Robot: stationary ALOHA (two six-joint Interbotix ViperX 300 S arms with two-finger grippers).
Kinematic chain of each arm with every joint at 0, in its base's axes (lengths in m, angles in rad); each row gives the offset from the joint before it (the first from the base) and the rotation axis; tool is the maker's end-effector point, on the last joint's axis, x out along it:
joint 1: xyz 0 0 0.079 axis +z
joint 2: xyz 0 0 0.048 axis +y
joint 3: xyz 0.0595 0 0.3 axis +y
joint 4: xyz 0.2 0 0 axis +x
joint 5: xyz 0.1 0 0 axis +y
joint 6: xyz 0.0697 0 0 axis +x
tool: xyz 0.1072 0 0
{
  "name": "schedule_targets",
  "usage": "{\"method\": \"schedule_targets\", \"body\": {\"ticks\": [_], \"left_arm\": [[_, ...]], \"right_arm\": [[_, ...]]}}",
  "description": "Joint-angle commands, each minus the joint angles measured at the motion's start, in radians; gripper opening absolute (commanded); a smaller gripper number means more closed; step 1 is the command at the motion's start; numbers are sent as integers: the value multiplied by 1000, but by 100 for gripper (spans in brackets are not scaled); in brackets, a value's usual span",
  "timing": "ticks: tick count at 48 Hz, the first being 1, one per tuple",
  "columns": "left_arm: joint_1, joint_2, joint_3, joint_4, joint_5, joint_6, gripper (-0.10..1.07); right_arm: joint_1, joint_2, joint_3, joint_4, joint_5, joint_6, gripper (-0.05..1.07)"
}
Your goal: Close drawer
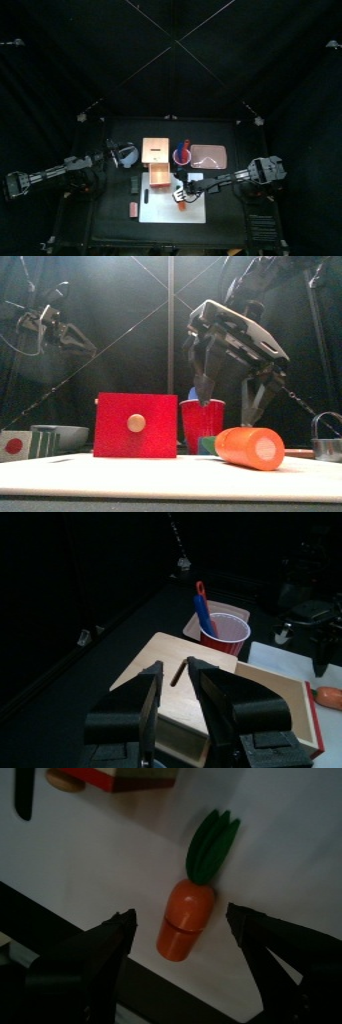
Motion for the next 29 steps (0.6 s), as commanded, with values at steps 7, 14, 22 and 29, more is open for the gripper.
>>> {"method": "schedule_targets", "body": {"ticks": [7,14,22,29], "left_arm": [[-20,2,-35,-8,-15,3,70],[-46,2,-51,-8,-15,2,70],[-72,2,-67,-6,-12,3,70],[-72,2,-80,-5,-6,5,70]], "right_arm": [[5,-152,-25,-218,9,8,100],[20,-207,0,-394,-8,-2,100],[21,-278,41,-563,-75,-6,100],[17,-348,80,-733,-183,-6,100]]}}
